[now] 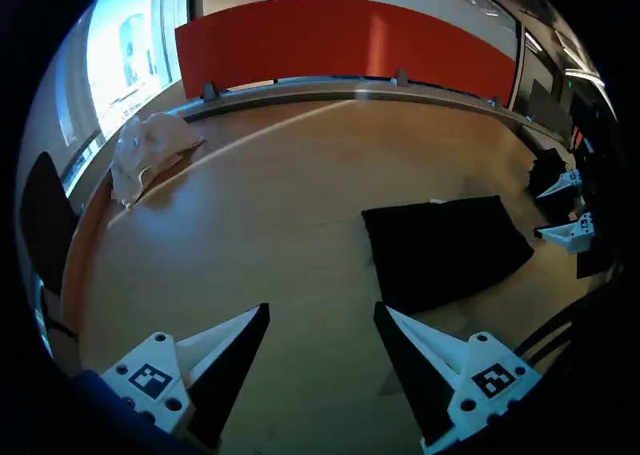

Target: Fold towel

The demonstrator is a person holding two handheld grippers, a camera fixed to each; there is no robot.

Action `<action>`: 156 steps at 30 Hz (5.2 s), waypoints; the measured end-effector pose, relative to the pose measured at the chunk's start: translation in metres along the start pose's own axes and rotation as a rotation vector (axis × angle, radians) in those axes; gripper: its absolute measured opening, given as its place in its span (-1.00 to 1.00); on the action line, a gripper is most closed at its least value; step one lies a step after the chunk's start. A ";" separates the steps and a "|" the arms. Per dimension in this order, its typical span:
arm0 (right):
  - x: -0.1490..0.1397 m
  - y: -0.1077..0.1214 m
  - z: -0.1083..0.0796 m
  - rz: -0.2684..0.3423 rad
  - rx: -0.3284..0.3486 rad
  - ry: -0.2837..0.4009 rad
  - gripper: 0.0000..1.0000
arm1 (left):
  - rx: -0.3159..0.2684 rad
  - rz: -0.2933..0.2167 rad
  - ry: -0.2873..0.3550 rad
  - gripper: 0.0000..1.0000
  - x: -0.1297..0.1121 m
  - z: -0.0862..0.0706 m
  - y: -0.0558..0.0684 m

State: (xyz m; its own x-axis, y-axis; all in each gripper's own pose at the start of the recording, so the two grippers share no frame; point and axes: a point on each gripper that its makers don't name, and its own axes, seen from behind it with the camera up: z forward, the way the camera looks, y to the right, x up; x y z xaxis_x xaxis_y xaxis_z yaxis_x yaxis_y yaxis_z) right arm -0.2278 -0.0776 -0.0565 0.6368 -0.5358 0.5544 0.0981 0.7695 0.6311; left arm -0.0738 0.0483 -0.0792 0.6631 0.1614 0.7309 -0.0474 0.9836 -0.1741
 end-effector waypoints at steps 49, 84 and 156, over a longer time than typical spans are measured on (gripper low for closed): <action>-0.054 -0.028 0.012 -0.020 0.113 -0.099 -0.88 | 0.030 -0.039 -0.024 0.94 -0.027 -0.024 -0.016; 0.052 0.019 -0.059 -0.078 -0.027 0.120 -0.86 | 0.023 -0.032 -0.017 0.94 -0.019 -0.020 -0.014; 0.076 -0.090 -0.006 -0.219 0.202 0.097 -0.33 | 0.038 -0.044 -0.010 0.94 -0.018 -0.026 -0.024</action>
State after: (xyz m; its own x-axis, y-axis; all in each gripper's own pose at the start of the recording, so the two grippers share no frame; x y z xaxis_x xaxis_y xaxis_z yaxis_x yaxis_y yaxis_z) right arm -0.1838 -0.1849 -0.0743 0.6881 -0.6382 0.3452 0.0933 0.5496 0.8302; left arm -0.0655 0.0199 -0.1050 0.6579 0.1188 0.7437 -0.0467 0.9920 -0.1172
